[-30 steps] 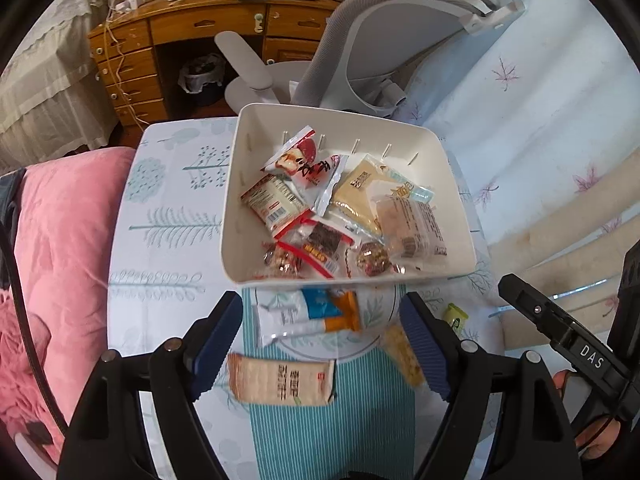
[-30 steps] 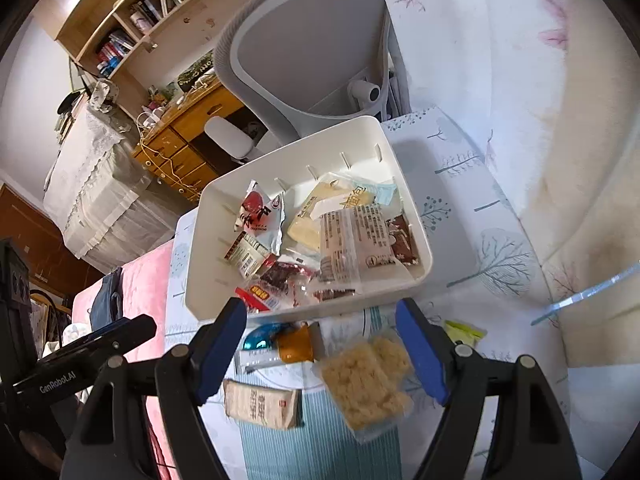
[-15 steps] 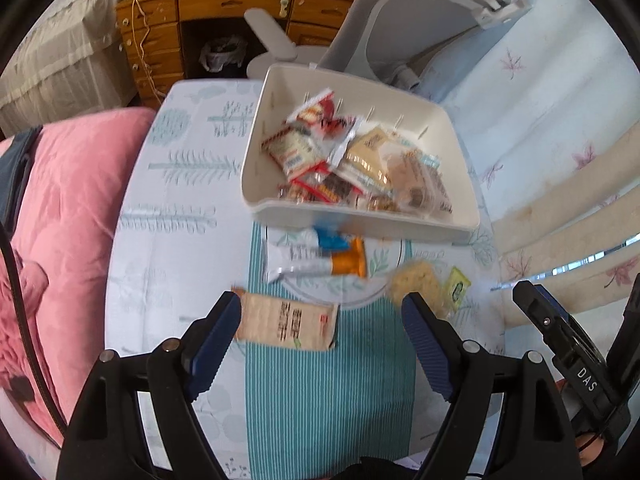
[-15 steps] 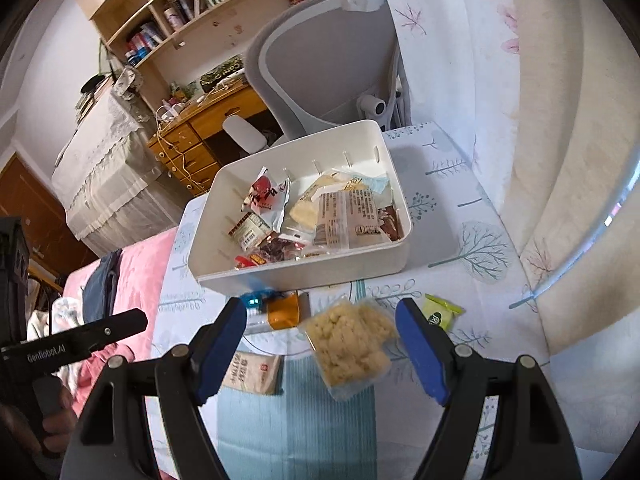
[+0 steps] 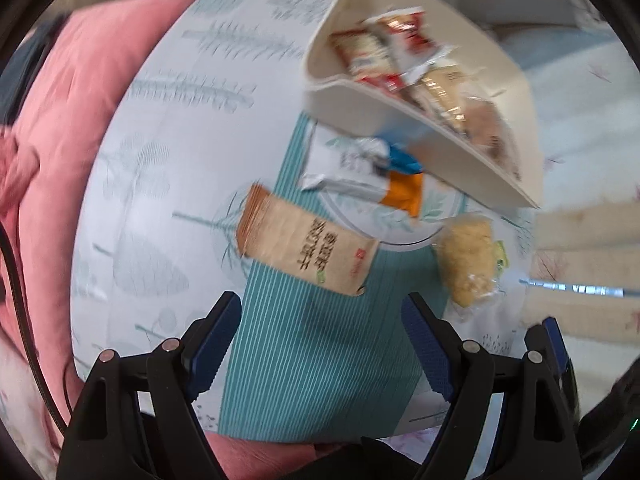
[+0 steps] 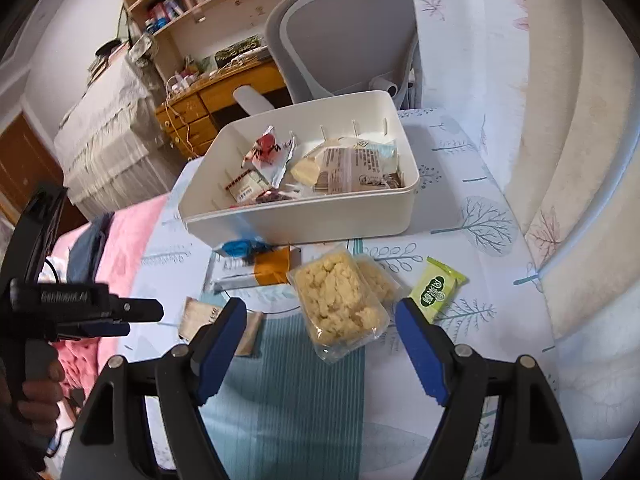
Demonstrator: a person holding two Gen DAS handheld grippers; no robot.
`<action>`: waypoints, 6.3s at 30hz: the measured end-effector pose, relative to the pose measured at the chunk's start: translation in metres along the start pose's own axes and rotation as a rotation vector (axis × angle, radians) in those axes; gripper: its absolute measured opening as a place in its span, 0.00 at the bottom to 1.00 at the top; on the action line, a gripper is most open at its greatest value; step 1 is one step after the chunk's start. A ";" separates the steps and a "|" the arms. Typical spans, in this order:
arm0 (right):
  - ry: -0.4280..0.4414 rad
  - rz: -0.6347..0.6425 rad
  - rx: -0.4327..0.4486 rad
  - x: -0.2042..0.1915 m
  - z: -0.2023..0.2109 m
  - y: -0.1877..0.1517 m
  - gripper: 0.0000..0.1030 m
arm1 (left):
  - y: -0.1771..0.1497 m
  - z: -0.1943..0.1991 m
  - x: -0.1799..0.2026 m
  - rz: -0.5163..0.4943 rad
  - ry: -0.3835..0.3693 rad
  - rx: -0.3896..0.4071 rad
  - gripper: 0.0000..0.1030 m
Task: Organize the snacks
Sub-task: 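Grasp the brown soda-cracker packet with the left tool while the right tool grasps the clear pastry bag, then lift both held snacks and carry them toward the white tray, then lower both snacks into the white tray and open both tools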
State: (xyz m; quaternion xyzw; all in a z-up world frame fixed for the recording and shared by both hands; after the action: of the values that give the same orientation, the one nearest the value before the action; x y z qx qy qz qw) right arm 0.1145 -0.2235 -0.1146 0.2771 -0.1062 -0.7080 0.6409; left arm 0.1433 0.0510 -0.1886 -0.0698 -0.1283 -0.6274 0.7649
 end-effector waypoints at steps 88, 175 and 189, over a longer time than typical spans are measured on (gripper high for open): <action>-0.130 0.155 -0.197 0.025 -0.037 -0.036 0.54 | 0.026 -0.100 -0.029 0.496 -0.022 -0.173 0.63; 0.012 0.067 0.055 -0.088 -0.115 0.106 0.64 | 0.207 0.017 0.058 -0.304 -0.075 0.177 0.50; -0.006 0.014 0.075 -0.071 -0.078 0.094 0.70 | 0.162 0.043 0.063 -0.332 -0.105 0.210 0.50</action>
State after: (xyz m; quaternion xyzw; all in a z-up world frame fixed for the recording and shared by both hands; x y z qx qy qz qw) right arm 0.2368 -0.1536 -0.1132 0.2979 -0.1363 -0.6998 0.6348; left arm 0.3082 0.0361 -0.1209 -0.0003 -0.2426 -0.7236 0.6462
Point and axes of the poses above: each gripper's, at about its wrist camera, not at the fingertips, and z roughly against the way its jaws point, x to its right, y to its top, the point moved 2 cm from there along -z, roughly the way its jaws point, and after that the axes turned 12 degrees about -z, right-handed, at the moved point
